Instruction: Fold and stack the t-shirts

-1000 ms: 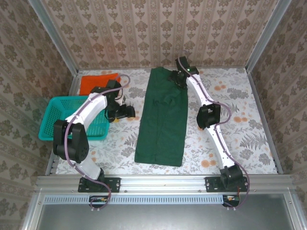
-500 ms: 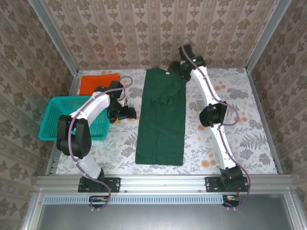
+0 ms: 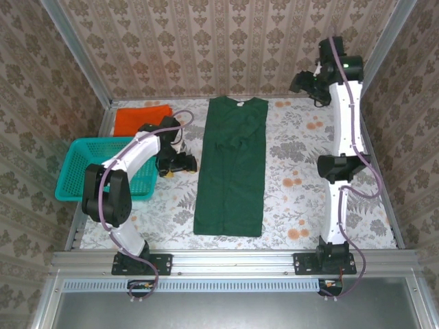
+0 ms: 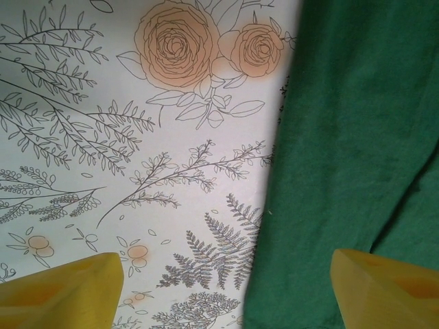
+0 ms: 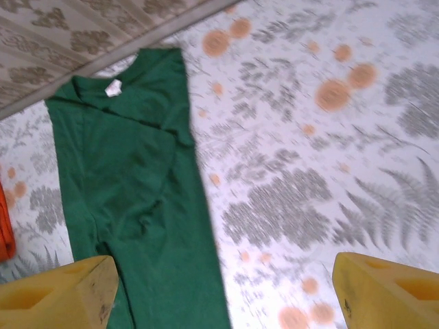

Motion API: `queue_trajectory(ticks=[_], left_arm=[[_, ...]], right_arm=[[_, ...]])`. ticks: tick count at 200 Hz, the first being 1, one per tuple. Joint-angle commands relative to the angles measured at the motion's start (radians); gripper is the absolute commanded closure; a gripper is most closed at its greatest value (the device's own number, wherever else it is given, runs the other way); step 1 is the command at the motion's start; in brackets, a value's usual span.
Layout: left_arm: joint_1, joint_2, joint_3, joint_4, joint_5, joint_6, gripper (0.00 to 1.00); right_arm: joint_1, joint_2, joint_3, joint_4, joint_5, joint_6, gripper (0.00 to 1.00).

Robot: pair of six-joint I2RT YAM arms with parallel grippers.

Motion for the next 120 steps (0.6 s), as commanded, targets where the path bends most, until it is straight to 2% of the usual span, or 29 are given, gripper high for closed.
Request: queue_trajectory(ticks=[1,22,44,61,84,94,104,120], left_arm=[[-0.009,-0.038,0.017,-0.019,0.006,0.016,0.21],[-0.025,-0.056,0.008,-0.015,0.005,0.016,0.21],[-0.038,-0.081,-0.009,-0.013,0.001,0.014,0.21],[-0.042,-0.105,-0.032,-0.002,0.010,0.005,0.21],[-0.045,-0.117,-0.065,0.018,0.061,-0.011,0.24],[-0.050,-0.120,-0.079,0.030,0.095,-0.011,0.26],[-0.063,-0.123,-0.098,0.036,0.121,-0.004,0.27],[-0.087,-0.129,-0.129,0.029,0.163,0.011,0.28]], right_arm=[[-0.058,-0.203,-0.143,-0.214,-0.038,-0.050,0.17],[-0.098,-0.384,-0.339,-0.216,-0.057,-0.056,0.17],[-0.104,-0.575,-0.575,-0.216,0.030,-0.059,0.17],[-0.099,-0.748,-0.853,-0.159,0.077,-0.037,0.17],[-0.071,-1.061,-1.350,0.107,-0.102,0.081,0.22],[-0.034,-1.166,-1.559,0.234,-0.197,0.154,0.26],[0.027,-1.230,-1.737,0.346,-0.236,0.262,0.32],[0.208,-1.262,-1.971,0.555,-0.265,0.426,0.39]])
